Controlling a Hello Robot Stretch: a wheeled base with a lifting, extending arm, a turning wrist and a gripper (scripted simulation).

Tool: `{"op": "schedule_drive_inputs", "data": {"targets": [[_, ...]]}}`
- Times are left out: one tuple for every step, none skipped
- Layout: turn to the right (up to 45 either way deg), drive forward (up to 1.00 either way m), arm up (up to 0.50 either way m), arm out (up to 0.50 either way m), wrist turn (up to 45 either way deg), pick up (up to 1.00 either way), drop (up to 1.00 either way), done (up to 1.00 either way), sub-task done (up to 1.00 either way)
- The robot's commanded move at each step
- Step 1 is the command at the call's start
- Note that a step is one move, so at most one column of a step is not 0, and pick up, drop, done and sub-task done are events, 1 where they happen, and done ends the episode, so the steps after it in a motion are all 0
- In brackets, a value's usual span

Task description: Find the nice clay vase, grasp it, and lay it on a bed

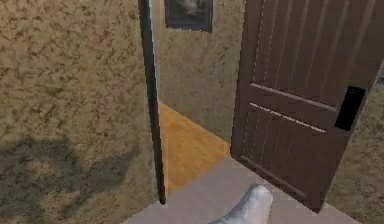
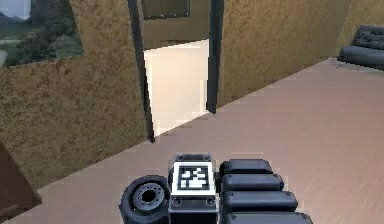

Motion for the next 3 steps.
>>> {"op": "schedule_drive_inputs", "data": {"targets": [[9.0,0.0,0.0,0.0,0.0,0.0,0.0,0.0,0.0],[0.0,1.0,0.0,0.0,0.0,0.0,0.0,0.0,0.0],[12.0,0.0,0.0,0.0,0.0,0.0,0.0,0.0,0.0]]}}
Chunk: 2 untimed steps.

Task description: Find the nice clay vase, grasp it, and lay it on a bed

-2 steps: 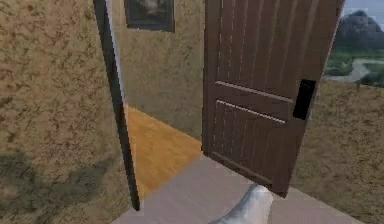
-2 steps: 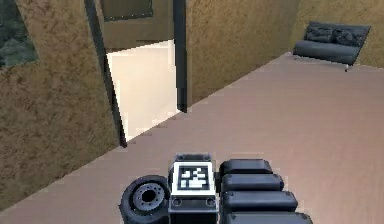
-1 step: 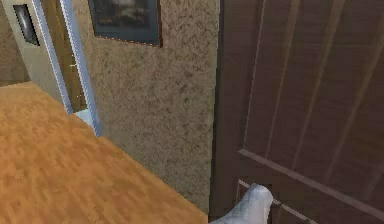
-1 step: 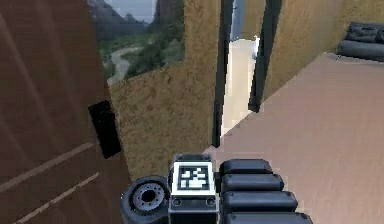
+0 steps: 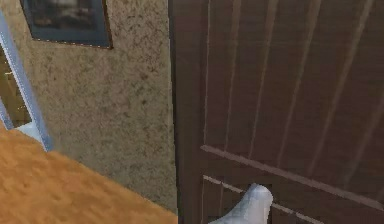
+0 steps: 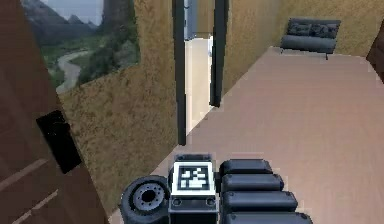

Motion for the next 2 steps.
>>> {"op": "schedule_drive_inputs", "data": {"targets": [[0.0,0.15,0.0,0.0,0.0,0.0,0.0,0.0,0.0],[-45.0,0.0,0.0,0.0,0.0,0.0,0.0,0.0,0.0]]}}
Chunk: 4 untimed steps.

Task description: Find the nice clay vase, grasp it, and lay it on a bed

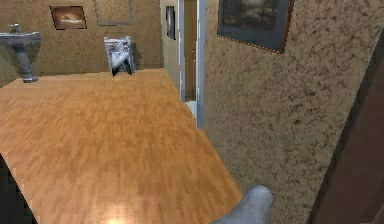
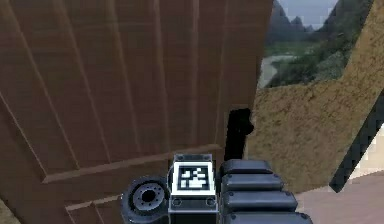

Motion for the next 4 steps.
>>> {"op": "schedule_drive_inputs", "data": {"targets": [[-6.0,0.0,0.0,0.0,0.0,0.0,0.0,0.0,0.0],[0.0,1.0,0.0,0.0,0.0,0.0,0.0,0.0,0.0],[-3.0,0.0,0.0,0.0,0.0,0.0,0.0,0.0,0.0],[-12.0,0.0,0.0,0.0,0.0,0.0,0.0,0.0,0.0]]}}
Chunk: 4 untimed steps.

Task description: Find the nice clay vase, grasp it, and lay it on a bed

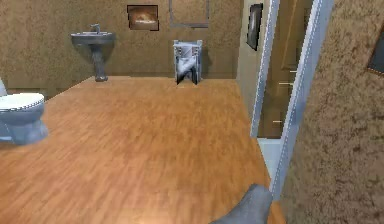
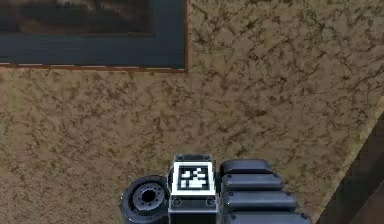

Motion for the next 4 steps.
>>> {"op": "schedule_drive_inputs", "data": {"targets": [[0.0,1.0,0.0,0.0,0.0,0.0,0.0,0.0,0.0],[0.0,0.1,0.0,0.0,0.0,0.0,0.0,0.0,0.0],[3.0,0.0,0.0,0.0,0.0,0.0,0.0,0.0,0.0],[0.0,0.5,0.0,0.0,0.0,0.0,0.0,0.0,0.0]]}}
